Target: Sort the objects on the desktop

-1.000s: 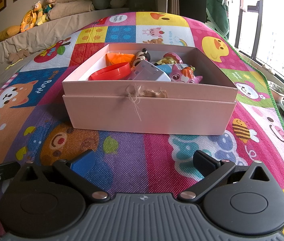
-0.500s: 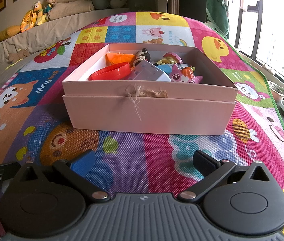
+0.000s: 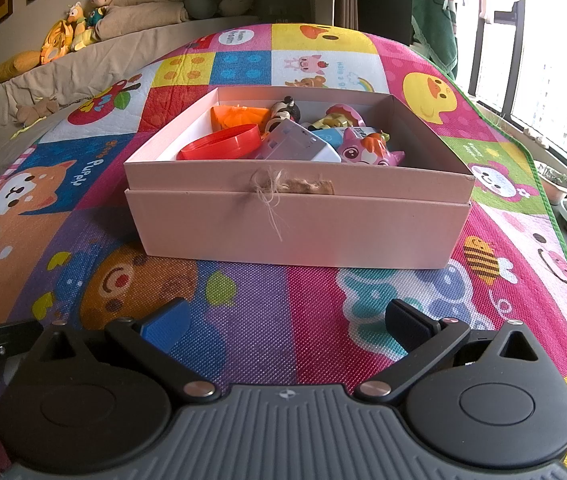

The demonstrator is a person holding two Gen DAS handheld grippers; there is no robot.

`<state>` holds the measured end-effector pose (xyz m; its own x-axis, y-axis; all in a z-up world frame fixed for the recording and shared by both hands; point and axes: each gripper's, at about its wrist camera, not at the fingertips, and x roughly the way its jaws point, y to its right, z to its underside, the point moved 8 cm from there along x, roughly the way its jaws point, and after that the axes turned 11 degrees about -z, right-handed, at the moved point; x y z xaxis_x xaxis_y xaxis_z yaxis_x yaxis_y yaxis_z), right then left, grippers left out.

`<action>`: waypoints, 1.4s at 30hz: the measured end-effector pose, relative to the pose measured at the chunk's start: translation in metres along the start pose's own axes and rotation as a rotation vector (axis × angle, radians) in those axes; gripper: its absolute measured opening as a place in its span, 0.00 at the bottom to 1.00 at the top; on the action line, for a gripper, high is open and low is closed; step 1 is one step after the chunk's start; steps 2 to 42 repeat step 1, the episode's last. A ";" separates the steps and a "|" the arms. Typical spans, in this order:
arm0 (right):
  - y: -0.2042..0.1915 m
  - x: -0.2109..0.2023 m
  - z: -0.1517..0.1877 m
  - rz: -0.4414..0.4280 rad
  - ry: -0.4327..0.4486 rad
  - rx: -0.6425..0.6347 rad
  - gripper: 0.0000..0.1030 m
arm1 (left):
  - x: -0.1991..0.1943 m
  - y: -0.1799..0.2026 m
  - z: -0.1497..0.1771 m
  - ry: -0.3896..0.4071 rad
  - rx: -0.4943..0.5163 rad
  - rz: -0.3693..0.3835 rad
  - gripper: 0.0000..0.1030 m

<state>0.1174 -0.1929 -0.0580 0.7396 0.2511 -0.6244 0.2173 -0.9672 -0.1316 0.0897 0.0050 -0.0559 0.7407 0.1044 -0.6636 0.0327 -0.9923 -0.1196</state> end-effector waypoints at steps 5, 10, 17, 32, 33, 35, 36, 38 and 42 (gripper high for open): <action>0.000 0.000 0.000 0.000 0.000 0.000 1.00 | 0.000 0.000 0.000 0.001 0.001 0.010 1.00; 0.000 0.000 0.000 0.000 0.000 0.000 1.00 | 0.000 0.000 0.000 0.001 0.001 0.010 1.00; 0.000 0.000 0.000 0.000 0.000 0.000 1.00 | 0.000 0.000 0.000 0.001 0.001 0.010 1.00; 0.000 0.000 0.000 0.000 0.000 0.000 1.00 | 0.000 0.000 0.000 0.001 0.001 0.010 1.00; 0.000 0.000 0.000 0.000 0.000 0.000 1.00 | 0.000 0.000 0.000 0.001 0.001 0.010 1.00; 0.000 0.000 0.000 0.000 0.000 0.000 1.00 | 0.000 0.000 0.000 0.001 0.001 0.010 1.00; 0.000 0.000 0.000 0.000 0.000 0.000 1.00 | 0.000 0.000 0.000 0.001 0.001 0.010 1.00; 0.000 0.000 0.000 0.000 0.000 0.000 1.00 | 0.000 0.000 0.000 0.001 0.001 0.010 1.00; 0.000 0.000 0.000 0.000 0.000 0.000 1.00 | 0.000 0.000 0.000 0.001 0.001 0.010 1.00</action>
